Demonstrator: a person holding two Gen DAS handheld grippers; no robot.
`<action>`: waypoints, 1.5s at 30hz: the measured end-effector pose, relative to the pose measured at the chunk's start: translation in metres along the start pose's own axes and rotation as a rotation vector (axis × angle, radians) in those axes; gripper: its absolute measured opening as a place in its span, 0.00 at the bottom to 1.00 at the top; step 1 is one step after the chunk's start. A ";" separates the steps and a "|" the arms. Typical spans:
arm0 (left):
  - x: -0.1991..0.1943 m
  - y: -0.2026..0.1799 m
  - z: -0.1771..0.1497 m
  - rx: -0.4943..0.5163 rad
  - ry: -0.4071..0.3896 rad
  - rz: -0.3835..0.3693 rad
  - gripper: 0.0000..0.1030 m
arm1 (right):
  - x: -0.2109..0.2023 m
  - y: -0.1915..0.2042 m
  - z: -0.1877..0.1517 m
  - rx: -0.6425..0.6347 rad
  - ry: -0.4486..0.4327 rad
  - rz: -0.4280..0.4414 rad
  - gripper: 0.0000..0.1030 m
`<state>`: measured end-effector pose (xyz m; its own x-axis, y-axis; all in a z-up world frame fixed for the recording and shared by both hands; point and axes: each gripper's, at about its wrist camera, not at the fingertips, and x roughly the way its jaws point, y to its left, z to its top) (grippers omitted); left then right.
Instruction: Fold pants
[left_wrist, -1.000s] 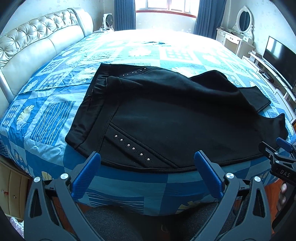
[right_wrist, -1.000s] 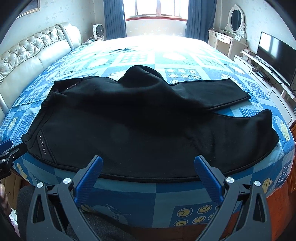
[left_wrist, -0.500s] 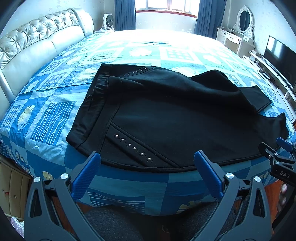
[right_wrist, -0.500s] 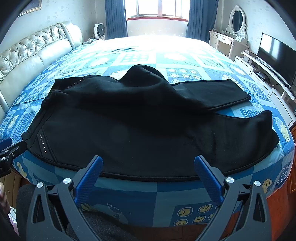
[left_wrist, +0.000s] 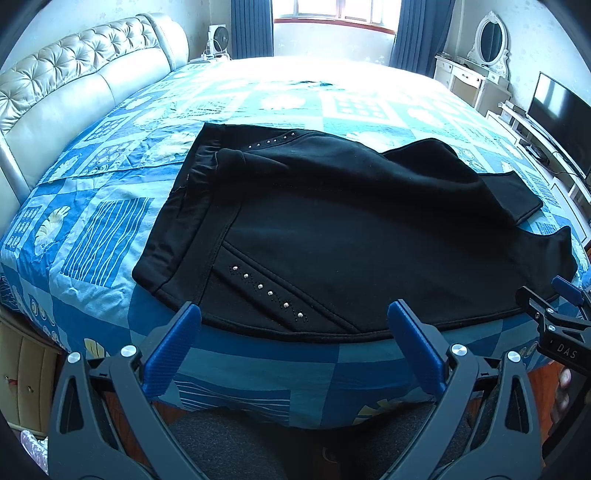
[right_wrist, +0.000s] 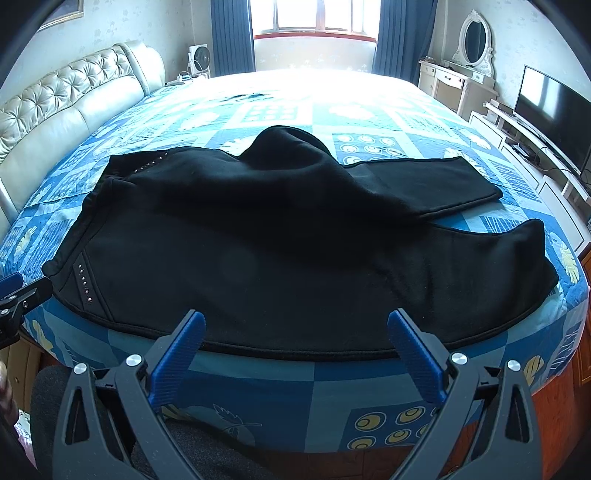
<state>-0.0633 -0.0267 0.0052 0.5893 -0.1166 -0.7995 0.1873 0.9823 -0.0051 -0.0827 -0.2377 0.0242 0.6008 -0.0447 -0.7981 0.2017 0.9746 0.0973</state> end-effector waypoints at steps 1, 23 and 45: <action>0.000 0.000 -0.001 -0.001 0.000 0.000 0.98 | 0.000 0.000 0.000 -0.001 0.000 -0.001 0.96; 0.002 0.000 -0.002 -0.004 0.006 -0.001 0.98 | 0.004 0.003 -0.002 -0.004 0.009 -0.005 0.96; 0.023 0.034 0.011 -0.068 0.012 -0.112 0.98 | -0.036 -0.304 -0.008 0.712 -0.203 0.124 0.96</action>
<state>-0.0342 0.0026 -0.0067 0.5583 -0.2243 -0.7987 0.1975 0.9710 -0.1345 -0.1722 -0.5303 0.0187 0.7685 -0.0502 -0.6379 0.5334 0.6008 0.5954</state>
